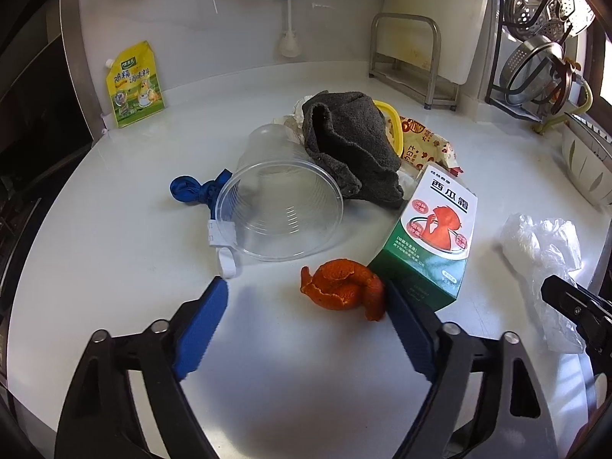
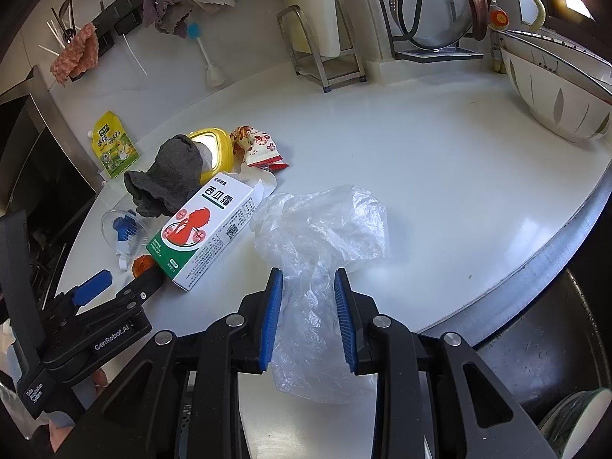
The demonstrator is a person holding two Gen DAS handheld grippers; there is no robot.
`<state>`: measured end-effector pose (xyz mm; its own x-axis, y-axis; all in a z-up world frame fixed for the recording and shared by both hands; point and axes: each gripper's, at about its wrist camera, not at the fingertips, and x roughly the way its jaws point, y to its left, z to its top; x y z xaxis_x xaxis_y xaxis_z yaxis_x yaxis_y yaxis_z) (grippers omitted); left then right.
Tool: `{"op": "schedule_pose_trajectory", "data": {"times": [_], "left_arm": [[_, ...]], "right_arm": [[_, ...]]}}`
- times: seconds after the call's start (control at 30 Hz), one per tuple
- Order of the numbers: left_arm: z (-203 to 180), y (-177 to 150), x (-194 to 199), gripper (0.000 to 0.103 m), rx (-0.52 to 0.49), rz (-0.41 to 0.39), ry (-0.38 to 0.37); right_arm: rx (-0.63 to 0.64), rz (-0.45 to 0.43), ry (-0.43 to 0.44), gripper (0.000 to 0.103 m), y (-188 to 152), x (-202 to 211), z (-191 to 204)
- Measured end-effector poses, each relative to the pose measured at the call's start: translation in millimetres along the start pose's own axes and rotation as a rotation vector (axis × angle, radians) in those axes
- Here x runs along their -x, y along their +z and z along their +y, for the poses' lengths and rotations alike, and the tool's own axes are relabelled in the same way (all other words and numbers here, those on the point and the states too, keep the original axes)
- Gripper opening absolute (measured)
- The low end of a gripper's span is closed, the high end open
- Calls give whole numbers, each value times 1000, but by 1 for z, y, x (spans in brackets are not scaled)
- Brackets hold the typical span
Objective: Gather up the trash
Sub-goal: 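Close left tool on the orange peel while right tool lifts the plastic bag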
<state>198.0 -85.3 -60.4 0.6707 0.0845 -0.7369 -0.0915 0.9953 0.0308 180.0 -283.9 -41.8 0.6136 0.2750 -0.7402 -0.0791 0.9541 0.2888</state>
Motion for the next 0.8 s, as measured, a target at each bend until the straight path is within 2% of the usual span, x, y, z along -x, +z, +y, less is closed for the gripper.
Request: {"op": "schedule_pose_trajectory", "data": {"times": [0.13, 0.3, 0.4, 0.63, 0.8], "left_arm": [[2, -2, -3, 60, 19, 9, -35], [7, -5, 0, 34, 27, -7, -55], [13, -6, 4, 28, 37, -14, -77], [25, -12, 22, 27, 14, -37, -80], [40, -19, 44, 27, -2, -53, -98]], "right_arm": [[4, -2, 4, 27, 0, 1, 0], [6, -4, 4, 27, 0, 1, 0], [10, -4, 4, 27, -1, 1, 1], [6, -16, 11, 26, -4, 6, 1], [-2, -31, -4, 21, -11, 16, 4]]}}
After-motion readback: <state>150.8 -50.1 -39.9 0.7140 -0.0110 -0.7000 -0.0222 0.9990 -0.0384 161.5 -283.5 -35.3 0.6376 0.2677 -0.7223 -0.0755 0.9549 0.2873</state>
